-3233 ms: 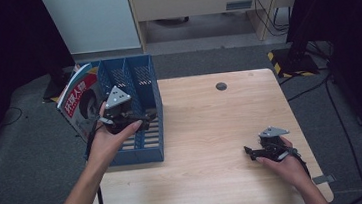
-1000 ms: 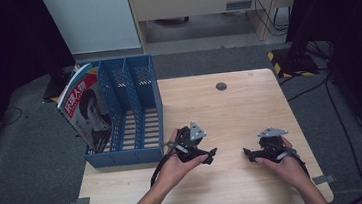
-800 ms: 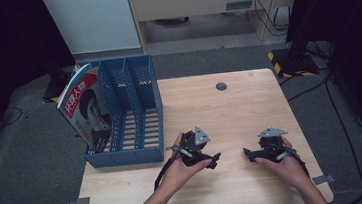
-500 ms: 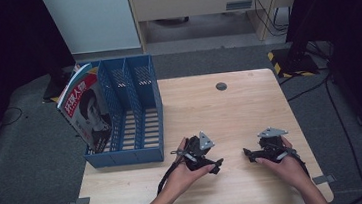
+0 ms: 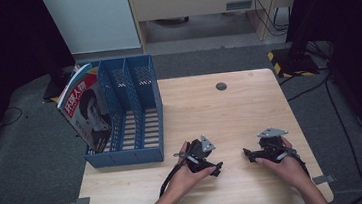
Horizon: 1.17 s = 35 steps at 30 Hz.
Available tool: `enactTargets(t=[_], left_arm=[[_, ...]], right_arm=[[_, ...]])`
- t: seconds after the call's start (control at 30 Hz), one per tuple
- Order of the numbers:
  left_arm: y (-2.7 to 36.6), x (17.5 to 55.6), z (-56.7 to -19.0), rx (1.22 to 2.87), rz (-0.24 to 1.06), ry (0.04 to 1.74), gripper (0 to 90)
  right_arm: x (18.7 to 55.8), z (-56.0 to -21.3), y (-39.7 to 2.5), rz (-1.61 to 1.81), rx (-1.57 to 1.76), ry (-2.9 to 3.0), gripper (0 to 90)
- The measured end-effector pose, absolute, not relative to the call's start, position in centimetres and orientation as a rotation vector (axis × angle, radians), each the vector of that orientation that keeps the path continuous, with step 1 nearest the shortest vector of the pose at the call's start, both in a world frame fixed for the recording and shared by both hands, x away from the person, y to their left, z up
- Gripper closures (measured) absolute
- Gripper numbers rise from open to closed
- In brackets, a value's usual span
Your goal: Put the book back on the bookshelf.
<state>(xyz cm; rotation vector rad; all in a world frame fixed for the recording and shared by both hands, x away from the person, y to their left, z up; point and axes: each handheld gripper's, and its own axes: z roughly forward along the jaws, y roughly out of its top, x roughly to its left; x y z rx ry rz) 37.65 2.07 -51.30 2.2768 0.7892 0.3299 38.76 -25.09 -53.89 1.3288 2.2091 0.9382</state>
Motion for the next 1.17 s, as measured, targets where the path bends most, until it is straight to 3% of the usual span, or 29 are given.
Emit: enactTargets(t=[1.17], left_arm=[[3.0, 39.7, -53.7, 2.223, 0.355, 0.881, 2.3]], right_arm=[[38.7, -53.9, -25.0, 0.941, 1.326, 2.211, 7.0]])
